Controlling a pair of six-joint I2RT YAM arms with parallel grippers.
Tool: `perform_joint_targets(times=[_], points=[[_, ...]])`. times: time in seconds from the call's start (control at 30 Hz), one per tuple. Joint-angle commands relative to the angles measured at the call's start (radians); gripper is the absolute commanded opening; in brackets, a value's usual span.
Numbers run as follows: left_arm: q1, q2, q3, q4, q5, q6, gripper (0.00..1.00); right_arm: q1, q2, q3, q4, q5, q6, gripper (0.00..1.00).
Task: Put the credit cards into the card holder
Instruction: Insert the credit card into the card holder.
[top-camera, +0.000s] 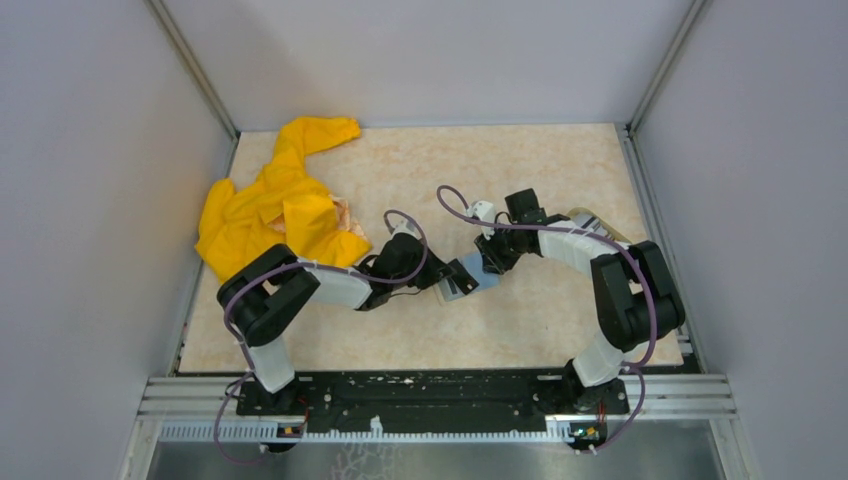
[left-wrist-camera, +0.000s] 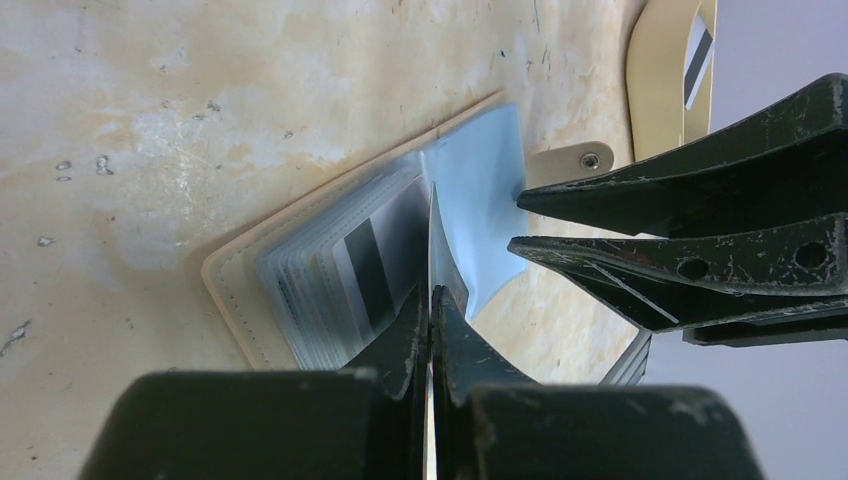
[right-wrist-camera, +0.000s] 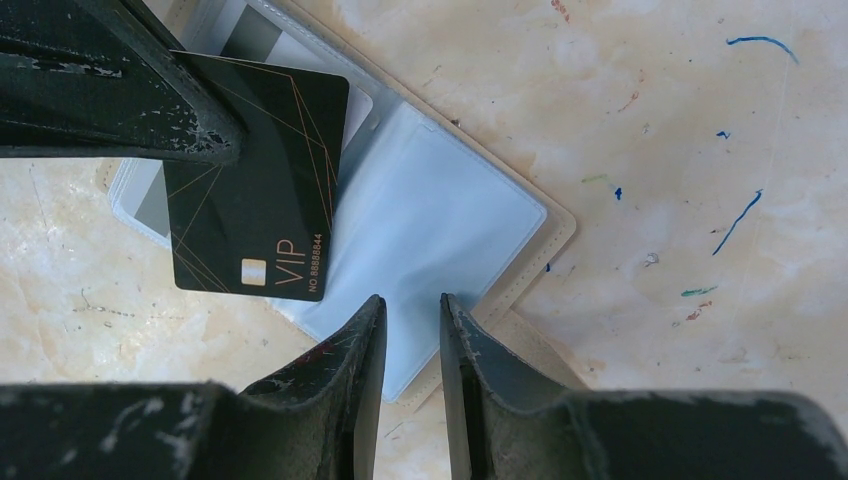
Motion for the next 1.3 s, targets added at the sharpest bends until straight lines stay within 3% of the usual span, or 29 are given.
perform_joint_targets(times=[0.0, 0.3, 0.77, 1.27], points=[[-0.007, 0.001, 0.009, -0.050, -0.005, -0.025, 0.00, 0.005, -0.017, 0.049, 0.008, -0.005, 0.006, 0.27], [-0.010, -0.054, 0.017, -0.146, -0.080, 0.012, 0.00, 0.005, -0.020, 0.050, 0.008, -0.007, 0.008, 0.27], [-0.010, -0.015, 0.093, -0.229, -0.171, 0.091, 0.00, 0.005, -0.019, 0.050, 0.006, -0.010, 0.007, 0.27], [-0.012, 0.042, 0.068, -0.106, -0.010, 0.046, 0.00, 0.005, -0.022, 0.051, 0.003, -0.015, 0.006, 0.27]])
